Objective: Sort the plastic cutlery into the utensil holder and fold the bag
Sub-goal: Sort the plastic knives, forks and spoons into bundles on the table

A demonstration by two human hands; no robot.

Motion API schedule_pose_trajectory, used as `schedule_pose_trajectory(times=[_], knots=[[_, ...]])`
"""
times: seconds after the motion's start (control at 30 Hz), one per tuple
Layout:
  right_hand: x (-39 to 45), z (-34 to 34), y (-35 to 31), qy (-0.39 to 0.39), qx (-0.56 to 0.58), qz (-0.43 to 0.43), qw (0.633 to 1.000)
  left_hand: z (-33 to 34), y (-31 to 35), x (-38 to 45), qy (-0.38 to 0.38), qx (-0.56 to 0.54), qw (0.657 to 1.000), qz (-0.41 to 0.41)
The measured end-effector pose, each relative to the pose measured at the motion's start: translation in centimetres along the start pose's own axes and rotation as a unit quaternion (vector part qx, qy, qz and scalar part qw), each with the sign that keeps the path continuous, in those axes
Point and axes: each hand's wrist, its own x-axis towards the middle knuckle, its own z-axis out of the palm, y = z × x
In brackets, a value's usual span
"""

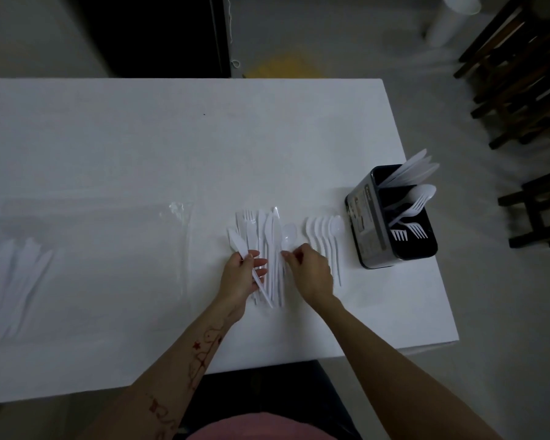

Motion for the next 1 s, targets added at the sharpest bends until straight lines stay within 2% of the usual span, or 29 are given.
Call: schedule_pose_trajectory(times=[0.23,0.43,0.53,0.67,0.73,0.8,0.87,0.93,1.0], knots=[[1.2,0.3,-0.2,-0.039,0.071,0.033,0.996,-0.2,-0.3,0.2,0.001,0.003,1.000,0.004],[1.1,-1.5,0.5,0.034,0.109,0.036,0.993,-0.4,-0.1,0.4,-0.004,-0.019,1.000,0.003],[0.0,-2.2,0.4,0.040,0.124,-0.026,0.991,-0.1,0.2,0.4,-0.014,-0.035,0.999,0.004],[-1.9,-2.5,-0.6,-0.049,0.134,-0.144,0.979,0.5,0.9,0.4,-0.066,-0.079,0.995,0.006],[-2.4,-2.3,-0.7,-0.096,0.132,-0.181,0.970,0.8,1.1,0.5,-0.067,-0.086,0.994,0.005],[-2.6,-1.9,-0.5,-0.100,0.141,-0.158,0.972,0.7,1.2,0.7,-0.044,-0.075,0.996,0.003],[-2.3,-1.5,0.0,-0.047,0.131,-0.097,0.985,0.4,1.0,1.1,-0.017,-0.058,0.998,0.011],[-1.7,-1.0,0.6,-0.012,0.040,-0.065,0.997,0.1,0.8,1.1,-0.008,-0.059,0.998,0.008],[-1.5,-0.6,0.9,-0.038,-0.008,-0.038,0.999,0.0,0.5,0.9,-0.009,-0.067,0.998,0.000]])
